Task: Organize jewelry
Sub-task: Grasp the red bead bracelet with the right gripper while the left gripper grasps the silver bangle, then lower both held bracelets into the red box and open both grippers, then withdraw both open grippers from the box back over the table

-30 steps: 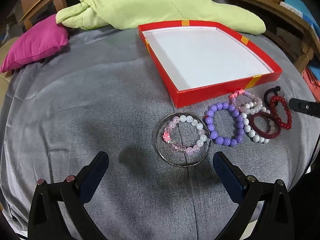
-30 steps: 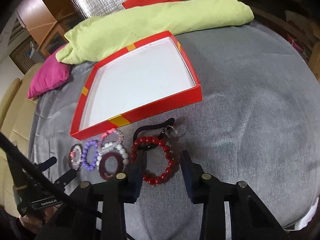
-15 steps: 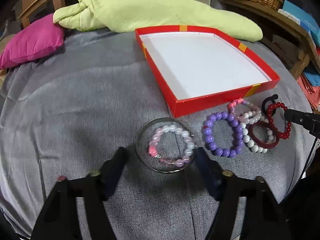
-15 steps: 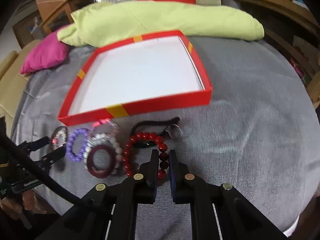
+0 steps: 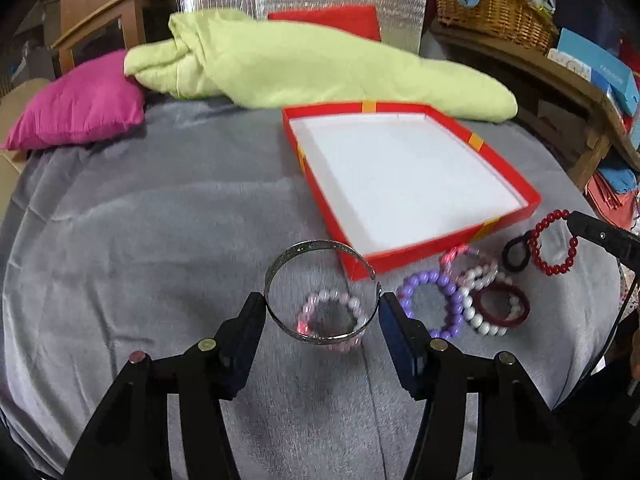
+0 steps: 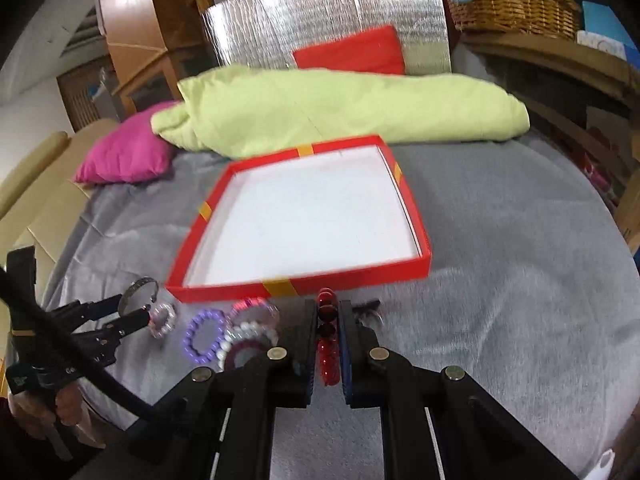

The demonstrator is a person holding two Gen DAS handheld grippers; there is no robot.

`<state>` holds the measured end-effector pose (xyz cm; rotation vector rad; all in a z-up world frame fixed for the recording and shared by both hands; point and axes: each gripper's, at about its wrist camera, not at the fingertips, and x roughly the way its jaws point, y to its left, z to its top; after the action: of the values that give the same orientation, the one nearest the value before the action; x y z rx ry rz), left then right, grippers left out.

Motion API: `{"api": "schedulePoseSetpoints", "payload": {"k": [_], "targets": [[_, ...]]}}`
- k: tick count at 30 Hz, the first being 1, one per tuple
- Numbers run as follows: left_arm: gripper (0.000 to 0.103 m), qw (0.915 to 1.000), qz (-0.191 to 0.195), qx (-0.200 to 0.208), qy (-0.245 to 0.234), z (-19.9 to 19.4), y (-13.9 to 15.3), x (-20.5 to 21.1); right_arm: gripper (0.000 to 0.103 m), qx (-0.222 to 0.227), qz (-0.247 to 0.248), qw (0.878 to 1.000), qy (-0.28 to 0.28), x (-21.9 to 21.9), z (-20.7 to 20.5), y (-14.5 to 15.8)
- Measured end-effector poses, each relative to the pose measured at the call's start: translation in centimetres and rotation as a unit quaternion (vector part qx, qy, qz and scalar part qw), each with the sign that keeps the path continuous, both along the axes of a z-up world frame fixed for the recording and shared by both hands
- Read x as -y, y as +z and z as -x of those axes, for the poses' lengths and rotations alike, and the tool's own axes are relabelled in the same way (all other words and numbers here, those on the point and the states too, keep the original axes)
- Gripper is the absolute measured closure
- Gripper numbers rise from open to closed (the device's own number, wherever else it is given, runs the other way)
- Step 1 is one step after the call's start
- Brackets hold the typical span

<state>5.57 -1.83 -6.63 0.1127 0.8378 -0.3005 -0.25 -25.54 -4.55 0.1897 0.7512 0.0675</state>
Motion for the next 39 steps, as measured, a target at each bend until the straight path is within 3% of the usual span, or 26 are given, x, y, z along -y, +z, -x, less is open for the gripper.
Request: {"api": "schedulePoseSetpoints", "payload": {"k": [4,9,17,23,32,39], "targets": [[0.043,0.9995,0.009,0.028,-0.012,-0.4,1.7,1.0,0.092,0.034,-0.014,0.999,0.002,-0.2,-0.5,1.6],[0.043,0.9986,0.011,0.045,-0.027,-2.1,2.5,3.2,0.092,0.037,-0.022,0.999,0.005,-0.5,-3.5,2.1],[0.042,0.9999,-0.008,-0.005,-0.014,-6.6,-0.4,5.6,0.092,-0.009,-0.038,0.999,-0.010,0.0,-9.4,0.0],[0.042,0.9996,-0.020,-0.011,-0.014,-6.7,-0.7,5.5,0.090,-0.035,-0.044,0.998,-0.029,1.4,-10.5,-1.4],[0.041,0.9992,-0.030,0.008,0.026,-6.3,0.5,2.1,0.087,-0.034,-0.049,0.992,-0.108,5.0,-9.5,-1.0],[0.038,0.9978,-0.017,-0.029,0.057,-6.5,-0.3,-0.4,0.086,-0.061,-0.090,0.977,-0.184,8.7,-9.1,-2.3]]}}
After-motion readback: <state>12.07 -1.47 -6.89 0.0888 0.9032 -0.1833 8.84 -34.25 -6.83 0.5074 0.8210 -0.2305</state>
